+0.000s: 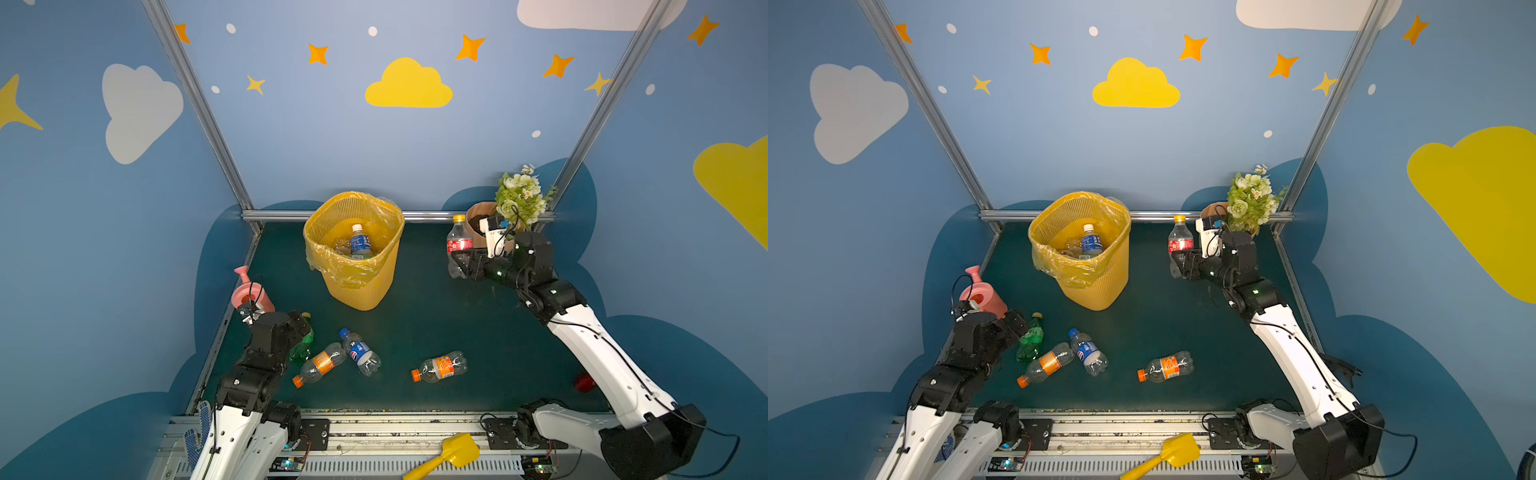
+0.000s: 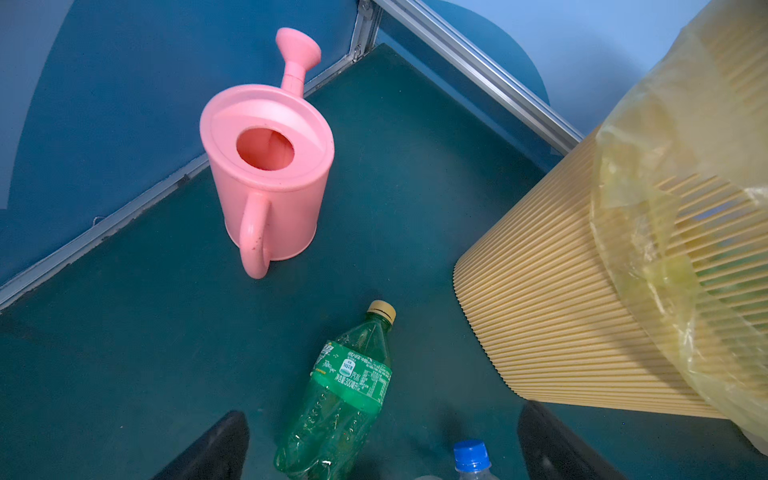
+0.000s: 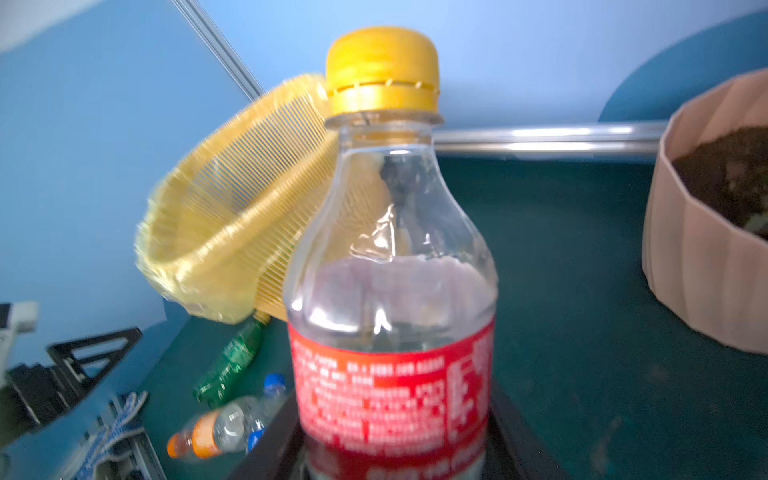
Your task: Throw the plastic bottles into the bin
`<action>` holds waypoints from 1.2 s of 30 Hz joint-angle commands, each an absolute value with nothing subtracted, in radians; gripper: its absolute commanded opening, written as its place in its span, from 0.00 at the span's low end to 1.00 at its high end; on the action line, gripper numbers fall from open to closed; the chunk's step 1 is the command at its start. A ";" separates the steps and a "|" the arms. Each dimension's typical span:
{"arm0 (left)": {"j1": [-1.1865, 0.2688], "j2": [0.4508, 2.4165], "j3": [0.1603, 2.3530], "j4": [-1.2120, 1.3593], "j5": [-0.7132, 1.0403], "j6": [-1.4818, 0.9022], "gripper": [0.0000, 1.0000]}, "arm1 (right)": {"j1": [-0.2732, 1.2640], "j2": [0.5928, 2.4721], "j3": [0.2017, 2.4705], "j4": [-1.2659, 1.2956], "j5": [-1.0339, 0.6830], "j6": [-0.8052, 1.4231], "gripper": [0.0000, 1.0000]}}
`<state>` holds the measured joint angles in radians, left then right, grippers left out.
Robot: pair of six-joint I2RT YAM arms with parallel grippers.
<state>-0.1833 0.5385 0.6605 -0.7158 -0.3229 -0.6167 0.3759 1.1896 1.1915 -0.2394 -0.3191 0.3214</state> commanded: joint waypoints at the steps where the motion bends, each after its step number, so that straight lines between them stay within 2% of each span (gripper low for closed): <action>1: -0.180 0.532 0.648 -0.718 -0.320 -0.626 1.00 | 0.375 1.250 1.325 -0.082 -0.402 0.449 0.49; 6: -0.182 0.528 0.644 -0.716 -0.301 -0.643 1.00 | 0.468 1.439 1.510 0.021 -0.474 0.539 0.48; 10: -0.187 0.524 0.642 -0.703 -0.261 -0.660 1.00 | 0.593 1.682 1.841 -0.138 -0.545 0.481 0.53; 13: -0.198 0.520 0.649 -0.718 -0.256 -0.678 1.00 | 0.637 1.824 2.089 -0.346 -0.532 0.409 0.64; 15: -0.209 0.511 0.653 -0.737 -0.262 -0.705 1.00 | 0.631 1.847 2.155 -0.408 -0.506 0.389 0.72; 17: -0.231 0.497 0.658 -0.753 -0.270 -0.738 1.00 | 0.615 1.820 2.146 -0.408 -0.474 0.379 0.85; 19: -0.262 0.484 0.667 -0.774 -0.289 -0.776 1.00 | 0.594 1.777 2.117 -0.403 -0.450 0.366 0.88; 25: -0.388 0.486 0.683 -0.781 -0.322 -0.868 1.00 | 0.528 1.588 1.908 -0.349 -0.379 0.331 0.91; 36: -0.753 0.674 0.694 -0.720 -0.396 -1.066 1.00 | 0.396 1.269 1.337 -0.253 -0.266 0.368 0.92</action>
